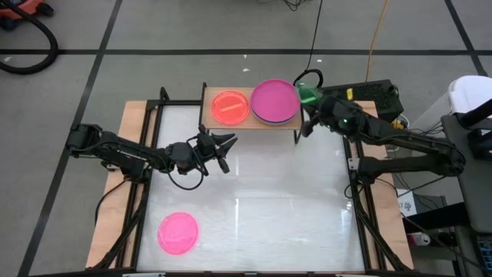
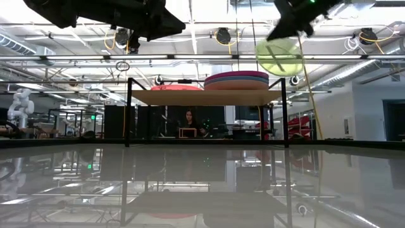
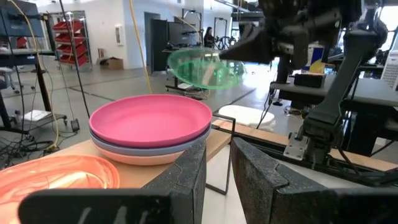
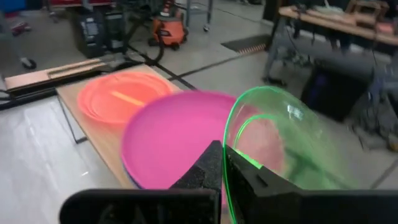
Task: Place and stack plates onto a shelf
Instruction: Stack the small green plate on top of the small orange plate on the shelf, then stack the small pink plate on top of the small pink plate on the shelf
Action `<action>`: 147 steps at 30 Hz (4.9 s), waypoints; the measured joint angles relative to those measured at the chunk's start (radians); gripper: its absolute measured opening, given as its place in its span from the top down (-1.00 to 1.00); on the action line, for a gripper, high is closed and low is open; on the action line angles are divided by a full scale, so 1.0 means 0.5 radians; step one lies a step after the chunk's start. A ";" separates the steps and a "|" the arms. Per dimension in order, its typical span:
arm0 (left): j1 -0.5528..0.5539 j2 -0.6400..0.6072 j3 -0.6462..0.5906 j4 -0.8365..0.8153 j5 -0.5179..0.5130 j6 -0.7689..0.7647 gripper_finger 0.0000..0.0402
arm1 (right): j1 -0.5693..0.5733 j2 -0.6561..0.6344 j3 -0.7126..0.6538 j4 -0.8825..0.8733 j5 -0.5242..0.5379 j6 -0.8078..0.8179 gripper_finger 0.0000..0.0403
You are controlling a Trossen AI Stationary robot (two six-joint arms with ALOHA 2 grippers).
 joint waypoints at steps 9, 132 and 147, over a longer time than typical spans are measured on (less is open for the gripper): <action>0.000 0.000 0.000 0.002 0.000 0.049 0.60 | 0.174 0.611 0.491 0.140 -0.002 -0.432 1.00; -0.411 0.443 0.642 -2.877 1.663 -0.970 0.60 | 1.597 -0.263 -0.874 0.862 0.035 -0.470 0.43; -0.453 0.443 0.642 -3.426 1.979 -0.723 0.60 | 1.596 -0.263 -0.873 0.834 0.040 -0.454 0.43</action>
